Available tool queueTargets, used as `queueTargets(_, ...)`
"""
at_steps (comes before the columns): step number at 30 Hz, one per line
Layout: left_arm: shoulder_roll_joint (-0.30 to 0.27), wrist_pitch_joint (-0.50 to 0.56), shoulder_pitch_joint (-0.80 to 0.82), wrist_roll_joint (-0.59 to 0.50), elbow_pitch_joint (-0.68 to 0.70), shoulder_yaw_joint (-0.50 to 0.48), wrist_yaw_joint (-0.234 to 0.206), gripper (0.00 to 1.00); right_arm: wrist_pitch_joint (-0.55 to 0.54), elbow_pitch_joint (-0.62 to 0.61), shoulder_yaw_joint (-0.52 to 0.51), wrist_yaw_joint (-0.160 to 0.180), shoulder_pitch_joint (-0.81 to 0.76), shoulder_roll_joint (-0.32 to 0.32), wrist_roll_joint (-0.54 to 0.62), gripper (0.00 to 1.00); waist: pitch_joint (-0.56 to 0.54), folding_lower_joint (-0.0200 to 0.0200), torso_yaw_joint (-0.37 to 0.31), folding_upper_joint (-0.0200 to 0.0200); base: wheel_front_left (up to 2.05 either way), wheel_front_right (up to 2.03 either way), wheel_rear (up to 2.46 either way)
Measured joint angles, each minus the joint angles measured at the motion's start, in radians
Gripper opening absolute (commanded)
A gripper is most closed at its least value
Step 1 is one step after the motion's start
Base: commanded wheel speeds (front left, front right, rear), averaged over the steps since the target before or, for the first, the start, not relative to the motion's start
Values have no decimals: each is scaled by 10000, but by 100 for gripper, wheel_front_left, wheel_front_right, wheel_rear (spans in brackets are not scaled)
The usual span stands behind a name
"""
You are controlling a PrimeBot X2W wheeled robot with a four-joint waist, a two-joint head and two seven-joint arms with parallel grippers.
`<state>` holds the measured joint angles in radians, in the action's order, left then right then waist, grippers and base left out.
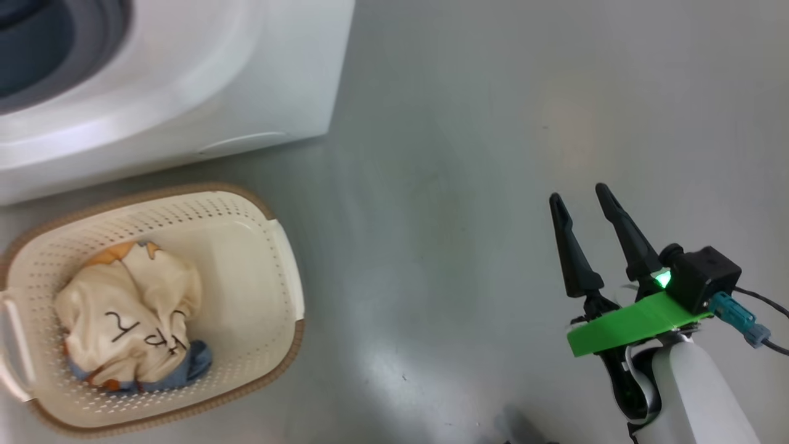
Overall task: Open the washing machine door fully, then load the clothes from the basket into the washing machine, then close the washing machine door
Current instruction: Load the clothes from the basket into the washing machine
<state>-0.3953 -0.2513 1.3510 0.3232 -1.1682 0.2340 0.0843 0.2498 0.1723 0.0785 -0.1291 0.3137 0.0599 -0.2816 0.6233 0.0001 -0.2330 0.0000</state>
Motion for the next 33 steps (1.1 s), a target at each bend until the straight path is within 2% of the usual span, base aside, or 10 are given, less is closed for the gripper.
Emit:
queueTargets(5,201,-42,-1203,134,757,17,102,100,0,12,-153,0,-321,119,88,100,-457,-1,366,0,0,0,0)
queueTargets(12,376,-42,-3204,186,2686,-79,50,100,-2,4,-221,0,-648,265,301,100,-1108,0,883,1,0,0,0)
queueTargets(33,880,-25,-9551,965,8433,-587,-1432,100,-284,-138,-376,0,-1584,286,418,100,-2986,-1,1855,1,0,0,0)
